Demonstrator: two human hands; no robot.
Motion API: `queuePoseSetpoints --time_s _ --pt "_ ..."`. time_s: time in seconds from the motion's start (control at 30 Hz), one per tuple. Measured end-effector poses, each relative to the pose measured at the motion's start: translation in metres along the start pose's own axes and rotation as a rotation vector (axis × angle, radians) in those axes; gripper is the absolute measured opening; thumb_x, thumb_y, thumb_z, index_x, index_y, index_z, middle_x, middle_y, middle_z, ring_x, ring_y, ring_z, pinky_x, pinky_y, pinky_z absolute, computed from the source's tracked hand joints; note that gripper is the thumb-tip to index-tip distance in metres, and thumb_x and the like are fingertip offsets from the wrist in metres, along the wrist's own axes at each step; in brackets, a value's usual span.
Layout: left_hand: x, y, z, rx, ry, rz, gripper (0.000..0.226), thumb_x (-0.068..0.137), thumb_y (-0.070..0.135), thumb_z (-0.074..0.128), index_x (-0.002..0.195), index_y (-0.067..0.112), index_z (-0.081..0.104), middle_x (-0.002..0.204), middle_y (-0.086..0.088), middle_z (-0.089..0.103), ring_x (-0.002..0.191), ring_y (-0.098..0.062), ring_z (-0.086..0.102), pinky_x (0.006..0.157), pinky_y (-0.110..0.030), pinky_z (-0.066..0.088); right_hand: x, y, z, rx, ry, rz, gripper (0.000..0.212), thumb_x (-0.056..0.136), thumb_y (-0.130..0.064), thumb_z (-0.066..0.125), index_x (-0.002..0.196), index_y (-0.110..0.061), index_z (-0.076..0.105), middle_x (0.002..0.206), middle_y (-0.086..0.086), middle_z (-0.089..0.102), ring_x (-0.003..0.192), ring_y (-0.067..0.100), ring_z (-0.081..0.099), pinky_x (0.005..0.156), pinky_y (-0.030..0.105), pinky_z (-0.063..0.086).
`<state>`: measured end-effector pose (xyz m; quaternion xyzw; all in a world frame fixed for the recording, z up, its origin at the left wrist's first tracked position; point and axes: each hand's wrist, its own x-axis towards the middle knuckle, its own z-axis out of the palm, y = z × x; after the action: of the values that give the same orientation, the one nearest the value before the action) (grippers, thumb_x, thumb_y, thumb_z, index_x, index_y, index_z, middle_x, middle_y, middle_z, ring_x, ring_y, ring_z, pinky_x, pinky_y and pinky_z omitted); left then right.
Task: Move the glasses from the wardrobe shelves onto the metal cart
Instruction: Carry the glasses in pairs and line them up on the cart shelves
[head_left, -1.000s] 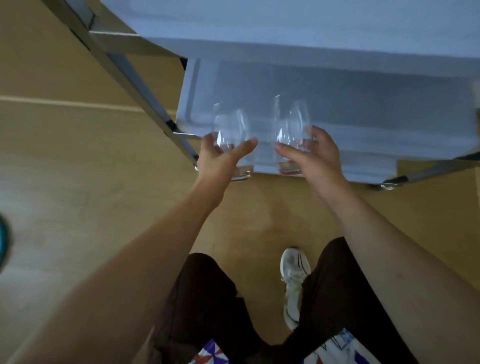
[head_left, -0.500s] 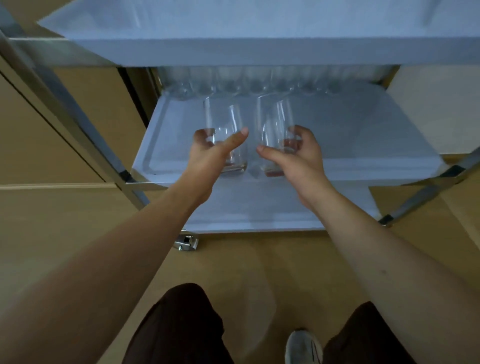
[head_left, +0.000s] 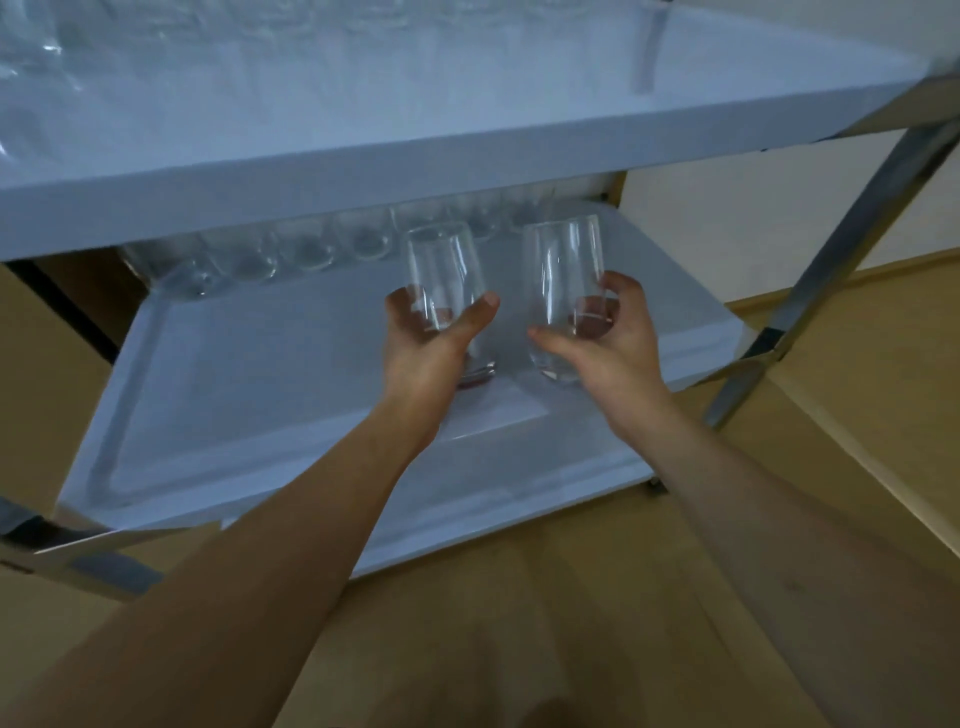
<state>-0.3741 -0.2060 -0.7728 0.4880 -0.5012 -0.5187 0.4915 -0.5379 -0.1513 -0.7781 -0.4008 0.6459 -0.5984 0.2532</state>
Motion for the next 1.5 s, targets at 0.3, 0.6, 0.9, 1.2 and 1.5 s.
queuePoseSetpoints --time_s 0.3,0.6,0.9,1.2,1.5 --pt "0.039 -0.020 0.052 -0.068 -0.118 0.164 0.077 0.067 0.047 0.086 0.127 0.021 0.046 0.109 0.004 0.060 0.095 -0.018 0.067 0.076 -0.042 0.059 0.040 0.035 -0.025 -0.045 0.043 -0.118 0.094 0.062 -0.026 0.097 0.137 -0.029 0.040 0.122 -0.009 0.059 0.108 0.005 0.059 0.096 0.032 0.053" --pt "0.059 -0.030 0.049 -0.039 -0.238 0.325 0.081 0.069 0.032 0.083 0.137 0.032 0.039 0.129 0.007 0.056 0.115 -0.011 0.060 0.085 -0.027 0.055 0.099 0.039 -0.019 -0.145 -0.030 -0.138 0.096 0.061 -0.023 0.097 0.132 -0.030 0.033 0.121 -0.003 0.056 0.108 0.010 0.060 0.090 0.027 0.054" --pt "0.056 -0.031 0.049 -0.047 -0.268 0.339 0.093 0.058 0.026 0.097 0.130 0.040 0.039 0.125 0.014 0.056 0.107 0.005 0.061 0.082 -0.021 0.056 0.152 0.037 -0.015 -0.198 0.021 -0.152 0.091 0.059 -0.030 0.097 0.133 -0.026 0.043 0.106 -0.002 0.061 0.097 0.011 0.063 0.079 0.020 0.050" --pt "0.061 -0.036 0.050 -0.066 -0.271 0.353 0.088 0.059 0.020 0.089 0.131 0.036 0.042 0.113 0.025 0.062 0.107 -0.001 0.065 0.084 -0.026 0.058 0.239 0.039 -0.001 -0.179 0.160 -0.150 0.091 0.058 -0.035 0.097 0.133 -0.024 0.047 0.102 -0.009 0.064 0.100 0.014 0.063 0.094 0.030 0.051" --pt "0.062 -0.038 0.052 -0.073 -0.262 0.373 0.088 0.056 0.017 0.087 0.131 0.033 0.043 0.122 0.013 0.058 0.104 0.002 0.064 0.078 -0.018 0.055 0.277 0.059 0.019 -0.145 0.103 -0.185 0.092 0.061 -0.030 0.096 0.136 -0.021 0.043 0.122 -0.001 0.064 0.113 0.022 0.063 0.101 0.040 0.053"
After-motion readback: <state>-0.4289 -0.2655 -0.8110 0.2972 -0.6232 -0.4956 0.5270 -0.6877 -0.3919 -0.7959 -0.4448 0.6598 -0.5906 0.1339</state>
